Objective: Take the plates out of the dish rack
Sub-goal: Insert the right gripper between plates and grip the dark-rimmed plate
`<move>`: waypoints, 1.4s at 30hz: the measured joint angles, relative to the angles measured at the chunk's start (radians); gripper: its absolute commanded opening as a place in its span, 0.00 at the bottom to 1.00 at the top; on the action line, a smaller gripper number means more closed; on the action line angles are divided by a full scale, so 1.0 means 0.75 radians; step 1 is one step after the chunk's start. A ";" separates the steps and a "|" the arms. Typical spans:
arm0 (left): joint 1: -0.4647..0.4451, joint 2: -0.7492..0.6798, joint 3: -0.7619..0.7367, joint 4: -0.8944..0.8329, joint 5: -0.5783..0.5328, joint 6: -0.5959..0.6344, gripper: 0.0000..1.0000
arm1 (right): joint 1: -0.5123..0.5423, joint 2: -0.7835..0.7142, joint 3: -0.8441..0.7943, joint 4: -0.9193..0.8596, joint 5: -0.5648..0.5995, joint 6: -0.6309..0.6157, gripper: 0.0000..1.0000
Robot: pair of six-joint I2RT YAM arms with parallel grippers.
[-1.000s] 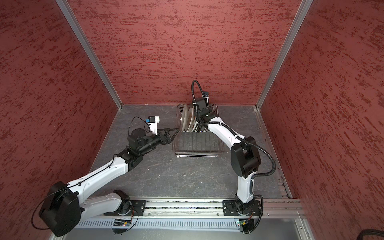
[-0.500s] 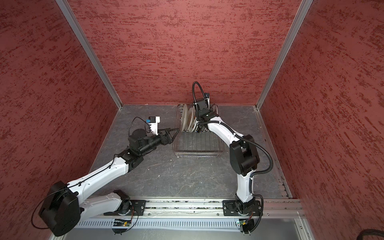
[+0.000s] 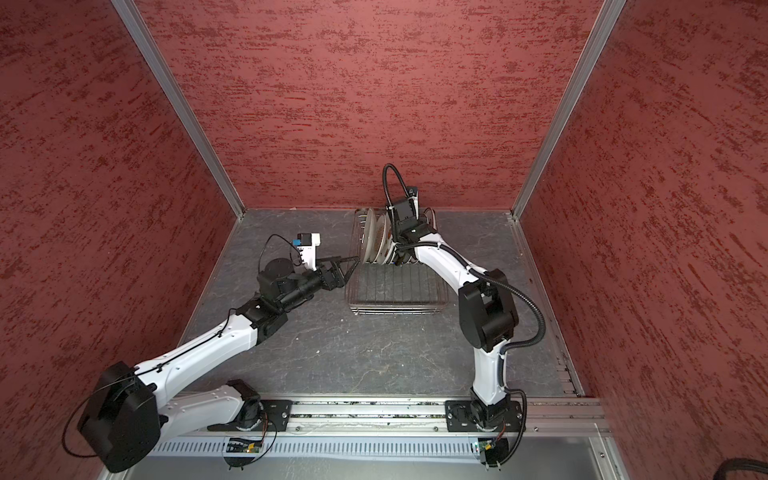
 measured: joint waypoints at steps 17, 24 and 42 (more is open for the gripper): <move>0.000 -0.002 0.000 -0.013 -0.036 0.001 0.99 | 0.078 0.003 0.016 -0.031 0.174 -0.110 0.00; 0.000 -0.013 0.000 -0.023 -0.036 0.001 0.99 | 0.121 -0.026 0.015 -0.072 0.251 -0.159 0.00; -0.006 -0.063 -0.001 -0.024 -0.036 -0.010 0.99 | 0.178 -0.301 -0.102 0.017 0.385 -0.319 0.00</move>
